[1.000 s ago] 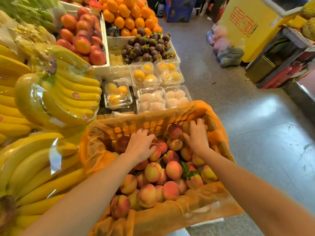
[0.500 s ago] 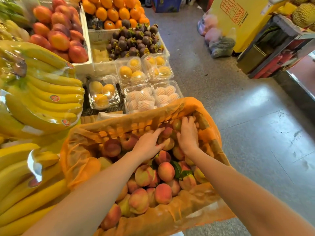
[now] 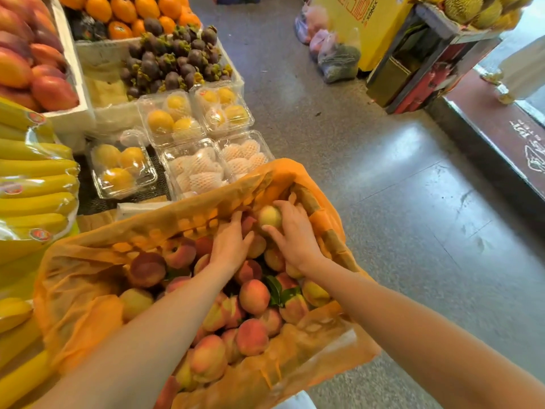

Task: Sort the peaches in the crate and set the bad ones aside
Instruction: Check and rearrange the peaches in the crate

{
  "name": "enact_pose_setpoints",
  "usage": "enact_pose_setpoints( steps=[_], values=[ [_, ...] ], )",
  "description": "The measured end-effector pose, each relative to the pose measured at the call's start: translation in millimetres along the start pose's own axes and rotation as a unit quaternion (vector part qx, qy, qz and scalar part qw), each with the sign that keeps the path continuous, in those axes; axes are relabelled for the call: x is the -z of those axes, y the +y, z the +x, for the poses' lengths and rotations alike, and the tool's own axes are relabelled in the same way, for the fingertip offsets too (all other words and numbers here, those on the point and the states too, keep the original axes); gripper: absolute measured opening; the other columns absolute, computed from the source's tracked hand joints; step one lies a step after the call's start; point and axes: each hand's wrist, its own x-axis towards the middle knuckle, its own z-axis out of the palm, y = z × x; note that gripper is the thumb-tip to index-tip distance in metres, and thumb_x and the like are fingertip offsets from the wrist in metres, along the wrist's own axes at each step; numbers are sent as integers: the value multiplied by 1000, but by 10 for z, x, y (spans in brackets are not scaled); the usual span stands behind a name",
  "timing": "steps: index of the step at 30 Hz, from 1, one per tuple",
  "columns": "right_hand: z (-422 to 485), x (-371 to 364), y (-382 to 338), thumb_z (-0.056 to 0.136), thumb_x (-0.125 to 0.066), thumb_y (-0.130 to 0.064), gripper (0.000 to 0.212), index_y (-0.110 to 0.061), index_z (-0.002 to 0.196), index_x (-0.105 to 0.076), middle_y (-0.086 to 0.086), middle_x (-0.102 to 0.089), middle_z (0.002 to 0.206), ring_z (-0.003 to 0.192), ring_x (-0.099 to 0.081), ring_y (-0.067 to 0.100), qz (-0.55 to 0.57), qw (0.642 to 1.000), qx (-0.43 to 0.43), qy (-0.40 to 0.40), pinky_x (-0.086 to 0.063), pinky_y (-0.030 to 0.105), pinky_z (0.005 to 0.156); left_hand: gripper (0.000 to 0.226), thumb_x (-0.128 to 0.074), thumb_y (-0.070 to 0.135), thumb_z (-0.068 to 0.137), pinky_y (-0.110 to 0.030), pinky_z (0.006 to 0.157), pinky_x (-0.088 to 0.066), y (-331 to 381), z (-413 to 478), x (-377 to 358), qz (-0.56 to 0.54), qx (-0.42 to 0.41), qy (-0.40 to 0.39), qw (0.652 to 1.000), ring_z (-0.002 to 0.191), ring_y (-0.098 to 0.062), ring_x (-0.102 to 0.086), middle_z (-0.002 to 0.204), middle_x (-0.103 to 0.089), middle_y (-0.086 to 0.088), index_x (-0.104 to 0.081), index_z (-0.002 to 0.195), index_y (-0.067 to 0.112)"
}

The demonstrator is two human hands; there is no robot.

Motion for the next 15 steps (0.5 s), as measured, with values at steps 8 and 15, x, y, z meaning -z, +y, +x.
enact_pose_setpoints(
  steps=[8,15],
  values=[
    [-101,134,100,83,-72,-39,51,-16,124,-53,1,-61,119,109,-56,15,128,990,-42,-40,-46,31,91,54,-61,35,88,-39,79,-46,-87,-55,145,10,-61,-3,998,102,-34,-56,113,-59,-14,-36,135,23],
    [-170,12,36,80,-75,-38,53,-16,122,-55,1,-62,117,106,-58,15,119,974,-13,-193,-48,28,87,53,-65,52,78,-42,85,-47,-398,-284,658,130,-119,-87,981,105,-25,-57,116,-60,0,-38,122,39]
  ],
)
